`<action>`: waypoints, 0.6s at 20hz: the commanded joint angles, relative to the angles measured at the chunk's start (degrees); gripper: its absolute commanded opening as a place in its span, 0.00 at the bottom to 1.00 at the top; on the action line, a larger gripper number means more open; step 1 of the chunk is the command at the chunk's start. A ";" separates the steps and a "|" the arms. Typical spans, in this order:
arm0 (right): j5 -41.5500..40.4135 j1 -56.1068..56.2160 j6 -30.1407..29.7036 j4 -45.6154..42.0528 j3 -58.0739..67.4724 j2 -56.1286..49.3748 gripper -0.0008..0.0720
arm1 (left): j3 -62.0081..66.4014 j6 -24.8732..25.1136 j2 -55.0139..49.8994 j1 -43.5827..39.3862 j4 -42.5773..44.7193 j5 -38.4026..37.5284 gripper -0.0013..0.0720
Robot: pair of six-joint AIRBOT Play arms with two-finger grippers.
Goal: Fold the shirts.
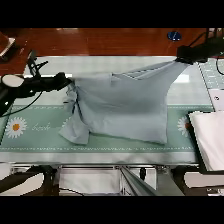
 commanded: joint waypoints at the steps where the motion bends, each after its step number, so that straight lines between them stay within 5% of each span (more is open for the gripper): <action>1: -0.90 -0.02 0.55 7.48 5.86 -9.86 0.04 | 9.09 -0.04 -11.54 -1.57 -0.28 -0.79 0.04; 2: -1.27 -0.02 0.59 9.40 5.86 -11.19 0.05 | 10.34 -0.04 -13.35 -2.01 -0.26 -2.64 0.05; 3: -1.57 -0.04 0.94 10.86 5.86 -12.20 0.22 | 10.91 -0.02 -14.53 -2.27 -0.24 -4.35 0.23; 4: -1.51 -0.31 1.01 11.87 5.86 -12.76 0.53 | 11.17 0.00 -15.26 -2.23 -0.04 -6.08 0.63; 5: -1.03 -0.68 1.01 12.02 5.88 -12.76 0.58 | 11.72 0.02 -15.52 -1.55 1.70 -9.09 0.71; 10: 15.19 -10.25 -2.36 6.49 5.86 -6.05 0.58 | 16.81 -4.17 -13.22 11.41 20.48 -36.22 0.71; 12: 16.11 -14.91 -1.84 3.52 -0.81 0.02 0.57 | 11.89 -4.09 -9.51 17.40 20.72 -38.73 0.71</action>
